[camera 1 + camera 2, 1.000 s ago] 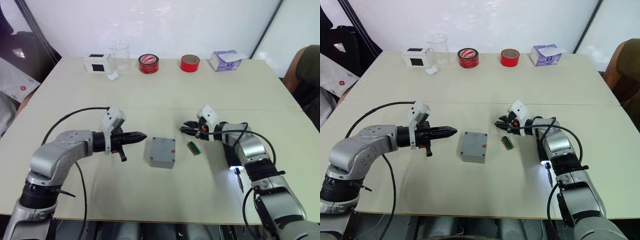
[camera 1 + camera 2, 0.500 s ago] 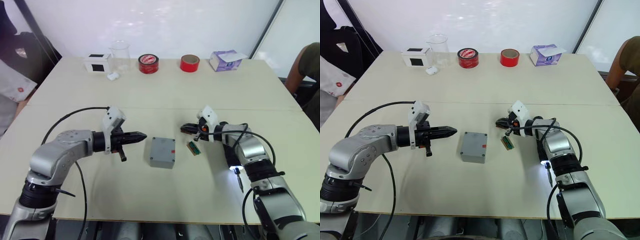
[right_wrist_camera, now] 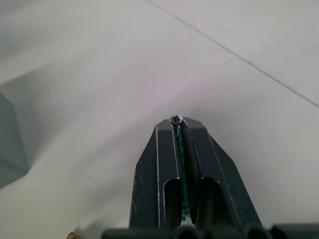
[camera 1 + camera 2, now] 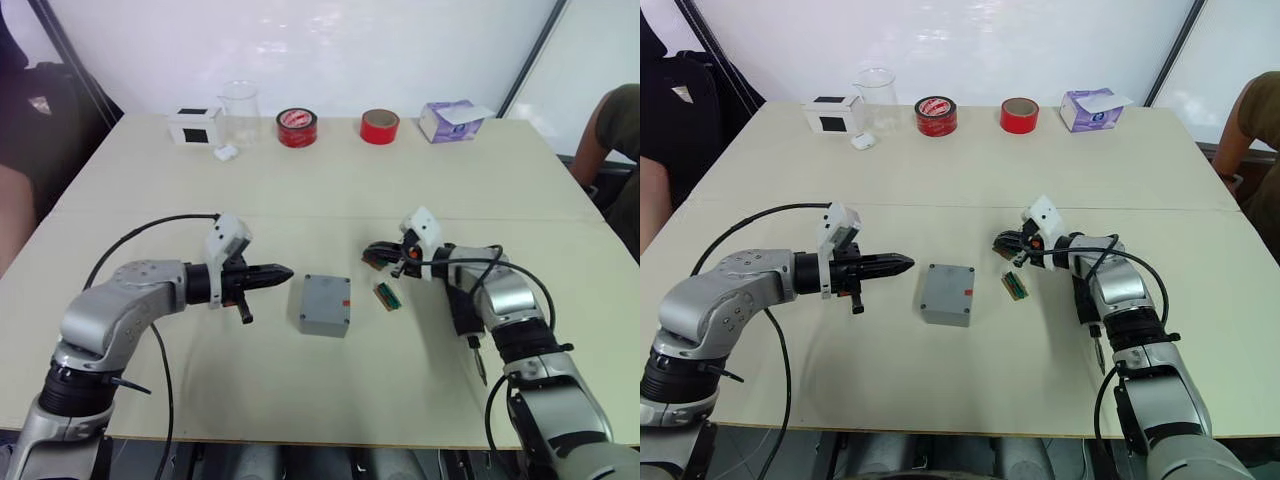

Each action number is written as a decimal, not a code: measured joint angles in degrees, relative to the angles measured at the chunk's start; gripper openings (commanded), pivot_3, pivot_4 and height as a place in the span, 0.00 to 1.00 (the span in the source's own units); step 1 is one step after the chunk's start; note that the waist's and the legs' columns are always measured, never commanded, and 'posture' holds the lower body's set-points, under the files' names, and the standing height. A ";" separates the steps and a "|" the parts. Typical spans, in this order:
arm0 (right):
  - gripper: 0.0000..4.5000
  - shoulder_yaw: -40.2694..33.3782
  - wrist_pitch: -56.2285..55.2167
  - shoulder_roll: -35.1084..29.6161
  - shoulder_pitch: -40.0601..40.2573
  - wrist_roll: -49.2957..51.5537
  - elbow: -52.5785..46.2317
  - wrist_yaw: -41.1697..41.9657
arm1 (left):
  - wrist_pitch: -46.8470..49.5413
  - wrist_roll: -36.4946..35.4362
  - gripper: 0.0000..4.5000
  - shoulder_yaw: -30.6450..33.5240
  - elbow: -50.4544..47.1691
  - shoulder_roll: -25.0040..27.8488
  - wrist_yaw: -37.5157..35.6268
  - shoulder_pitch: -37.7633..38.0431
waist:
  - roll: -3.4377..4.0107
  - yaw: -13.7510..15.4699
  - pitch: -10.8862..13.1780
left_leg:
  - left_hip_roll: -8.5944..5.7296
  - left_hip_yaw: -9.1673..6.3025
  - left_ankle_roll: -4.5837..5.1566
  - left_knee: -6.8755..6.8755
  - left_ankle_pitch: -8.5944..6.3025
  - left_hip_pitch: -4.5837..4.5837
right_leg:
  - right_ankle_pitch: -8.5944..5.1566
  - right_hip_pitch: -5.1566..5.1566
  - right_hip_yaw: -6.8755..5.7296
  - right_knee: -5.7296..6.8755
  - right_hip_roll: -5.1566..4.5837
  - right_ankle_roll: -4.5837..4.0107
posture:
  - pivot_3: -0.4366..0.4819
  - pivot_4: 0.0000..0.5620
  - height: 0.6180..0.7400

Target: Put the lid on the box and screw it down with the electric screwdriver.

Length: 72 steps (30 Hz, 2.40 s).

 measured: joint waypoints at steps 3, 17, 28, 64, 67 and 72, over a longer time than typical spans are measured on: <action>0.02 -0.05 0.48 0.00 -0.06 0.35 -0.66 0.38 | -0.18 0.00 0.00 -0.01 0.25 -0.08 -0.06 0.00 | 0.00 0.00 0.00 | 0.00 0.00 0.00 0.00 0.00 0.00 | 0.00 0.00 0.00 0.00 0.00 0.00 | 0.48 0.27 1.00; 0.02 -3.96 15.07 -5.12 7.23 9.55 -29.79 0.94 | 0.14 -1.55 0.00 0.33 -2.13 5.08 -3.69 2.64 | 0.03 0.18 0.02 | 0.05 -0.06 0.00 -0.11 0.00 0.01 | -0.04 -0.02 -0.04 -0.03 -0.01 -0.06 | 0.48 0.27 1.00; 0.02 -1.76 24.11 -5.31 16.63 14.00 -45.38 -4.40 | -0.98 -1.23 0.00 -2.11 -2.62 3.47 -3.88 2.07 | 0.02 0.15 0.03 | 0.01 -0.05 0.00 -0.09 0.00 0.01 | -0.05 -0.02 -0.03 -0.03 0.04 -0.07 | 0.48 0.27 1.00; 0.02 1.39 21.14 -5.20 15.01 11.91 -40.72 -5.23 | -1.29 0.00 0.00 -2.17 -2.32 2.74 -2.70 2.62 | 0.01 0.13 0.03 | 0.01 -0.05 0.00 -0.09 0.00 0.01 | -0.04 -0.02 -0.03 -0.03 0.04 -0.07 | 0.48 0.27 1.00; 0.02 1.76 21.14 -5.20 14.97 11.91 -40.71 -5.06 | -1.63 0.10 0.00 -2.17 -2.31 2.74 -2.70 2.62 | 0.01 0.13 0.03 | 0.01 -0.05 0.00 -0.09 0.00 0.01 | -0.04 -0.02 -0.03 -0.03 0.04 -0.07 | 0.48 0.27 1.00; 0.02 2.43 21.11 -5.20 14.48 11.88 -40.61 -4.89 | -1.86 0.07 0.00 -2.16 -2.31 2.57 -2.67 2.62 | 0.01 0.12 0.03 | 0.01 -0.05 0.01 -0.09 0.00 0.01 | -0.04 -0.02 -0.03 -0.03 0.05 -0.07 | 0.48 0.27 1.00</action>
